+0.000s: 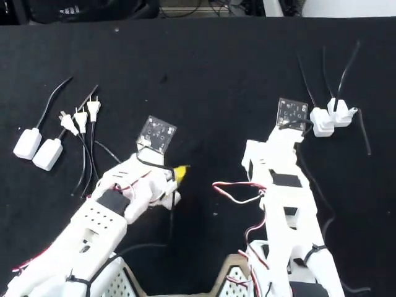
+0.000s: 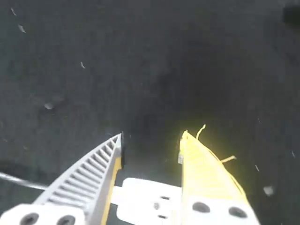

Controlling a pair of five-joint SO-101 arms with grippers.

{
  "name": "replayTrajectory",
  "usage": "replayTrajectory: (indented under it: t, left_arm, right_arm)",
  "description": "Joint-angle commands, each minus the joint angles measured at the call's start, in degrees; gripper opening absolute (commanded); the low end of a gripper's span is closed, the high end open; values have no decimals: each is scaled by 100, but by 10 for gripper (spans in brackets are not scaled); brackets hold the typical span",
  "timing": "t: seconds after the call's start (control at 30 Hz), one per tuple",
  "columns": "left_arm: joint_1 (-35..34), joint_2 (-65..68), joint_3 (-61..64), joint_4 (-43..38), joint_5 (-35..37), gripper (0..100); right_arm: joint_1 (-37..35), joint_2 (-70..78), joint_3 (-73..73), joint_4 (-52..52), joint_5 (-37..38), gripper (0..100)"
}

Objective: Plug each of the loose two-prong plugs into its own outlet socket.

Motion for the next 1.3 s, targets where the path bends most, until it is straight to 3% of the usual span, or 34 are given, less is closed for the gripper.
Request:
replayTrajectory:
  t: [0.0, 0.07, 0.17, 0.3, 0.5, 0.73, 0.9, 1.1, 1.27]
  left_arm:
    - [-567, -97, -154, -18, 62, 199]
    - [-804, -105, -488, 905, 26, 201]
    - [-998, -53, -980, 2356, -598, 202]
    - [-1007, -44, -804, 3007, -1389, 199]
    - [-769, -44, -312, 2769, -1398, 200]
    - [-444, -35, 330, 1345, -1231, 202]
    - [-514, -35, 22, 1187, -1204, 200]
    - [-831, 0, -48, 229, -1020, 202]
    - [-1024, 651, -391, -105, -695, 202]
  right_arm:
    - [88, -171, -277, -9, -26, 127]
    - [88, -171, -277, -9, -26, 127]
    - [88, -171, -277, -9, -26, 127]
    - [-167, -171, -277, -26, -18, 127]
    - [-334, -171, -259, -9, 9, 127]
    - [-334, -171, -242, 0, 9, 127]
    - [-343, -198, -207, -9, 9, 127]
    - [-334, -198, -207, -9, 9, 127]
    - [-343, -180, -207, -9, 9, 127]
